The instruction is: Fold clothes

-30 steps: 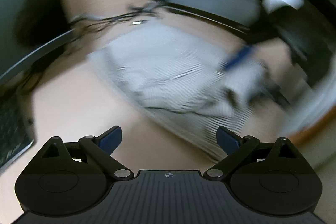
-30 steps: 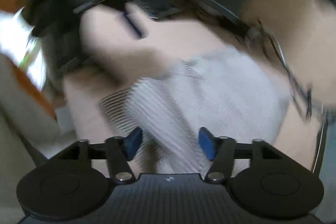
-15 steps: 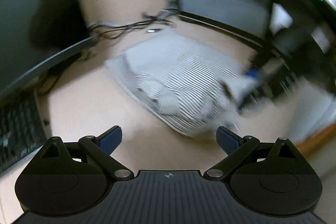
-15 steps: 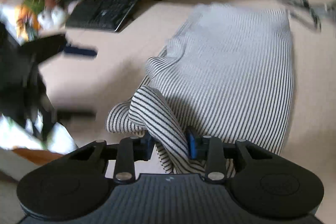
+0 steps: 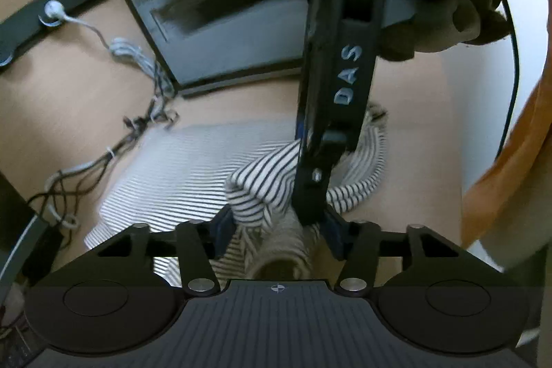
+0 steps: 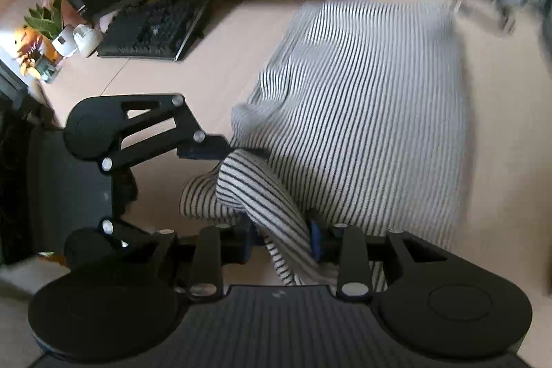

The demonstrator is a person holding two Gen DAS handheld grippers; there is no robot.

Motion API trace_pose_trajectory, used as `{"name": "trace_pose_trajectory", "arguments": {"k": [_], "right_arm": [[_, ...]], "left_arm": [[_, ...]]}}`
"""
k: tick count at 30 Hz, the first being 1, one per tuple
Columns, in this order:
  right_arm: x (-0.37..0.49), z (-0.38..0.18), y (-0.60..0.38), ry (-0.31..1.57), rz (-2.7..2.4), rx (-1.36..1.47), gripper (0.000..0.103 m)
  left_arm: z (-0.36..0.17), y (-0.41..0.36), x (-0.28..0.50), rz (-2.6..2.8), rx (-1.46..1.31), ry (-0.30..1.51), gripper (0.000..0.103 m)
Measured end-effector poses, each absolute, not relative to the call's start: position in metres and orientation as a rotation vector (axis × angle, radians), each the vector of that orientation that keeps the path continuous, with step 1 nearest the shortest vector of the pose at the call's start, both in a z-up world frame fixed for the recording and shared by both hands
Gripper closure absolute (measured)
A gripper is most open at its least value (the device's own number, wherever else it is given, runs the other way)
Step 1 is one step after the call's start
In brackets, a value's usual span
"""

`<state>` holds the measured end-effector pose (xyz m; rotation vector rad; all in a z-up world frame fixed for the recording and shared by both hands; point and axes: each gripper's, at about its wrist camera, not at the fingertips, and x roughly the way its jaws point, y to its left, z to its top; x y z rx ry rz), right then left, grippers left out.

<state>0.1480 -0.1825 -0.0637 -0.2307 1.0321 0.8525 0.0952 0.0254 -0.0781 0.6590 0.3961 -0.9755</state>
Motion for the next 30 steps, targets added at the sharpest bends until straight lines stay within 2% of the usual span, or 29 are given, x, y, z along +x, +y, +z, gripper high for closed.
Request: {"name": "trace_pose_trajectory", "arguments": {"k": [1,2,6,12,13,14,15,17,20,22,26,30], "right_arm": [[0.136,-0.056,-0.188,0.939,0.830,-0.320,0.041],[0.123,-0.049,-0.193,0.844,0.806,-0.407,0.029],[0.071,-0.065,-0.191,0.538,0.807,-0.799,0.029],[0.059,-0.126,-0.167,0.382,0.746,-1.004,0.029],[0.062,-0.130,-0.165,0.376,0.732,-1.003,0.033],[0.066,-0.131,-0.164,0.376,0.724,-0.993,0.045],[0.069,-0.132,-0.162,0.376,0.716,-0.984,0.054],[0.077,-0.127,-0.160,0.423,0.718,-0.946,0.066],[0.090,-0.112,-0.162,0.518,0.739,-0.864,0.072],[0.098,-0.100,-0.166,0.567,0.754,-0.814,0.075],[0.108,-0.075,-0.175,0.612,0.779,-0.778,0.079],[0.102,-0.048,-0.178,0.621,0.811,-0.798,0.086]], "left_arm": [[-0.074,0.025,0.100,-0.979,0.609,0.437,0.058],[-0.070,0.024,0.107,-0.984,0.531,0.496,0.059],[-0.057,0.030,0.145,-0.951,0.170,0.711,0.060],[-0.058,0.040,0.180,-0.870,-0.107,0.818,0.060],[-0.060,0.041,0.184,-0.854,-0.132,0.830,0.060],[-0.064,0.042,0.187,-0.839,-0.155,0.843,0.060],[-0.067,0.043,0.189,-0.824,-0.178,0.856,0.058],[-0.068,0.044,0.192,-0.796,-0.194,0.866,0.056],[-0.055,0.053,0.185,-0.795,-0.191,0.836,0.046],[-0.042,0.061,0.184,-0.786,-0.177,0.795,0.033],[-0.021,0.077,0.193,-0.727,-0.173,0.728,0.034],[-0.025,0.072,0.201,-0.688,-0.173,0.740,0.041]]}}
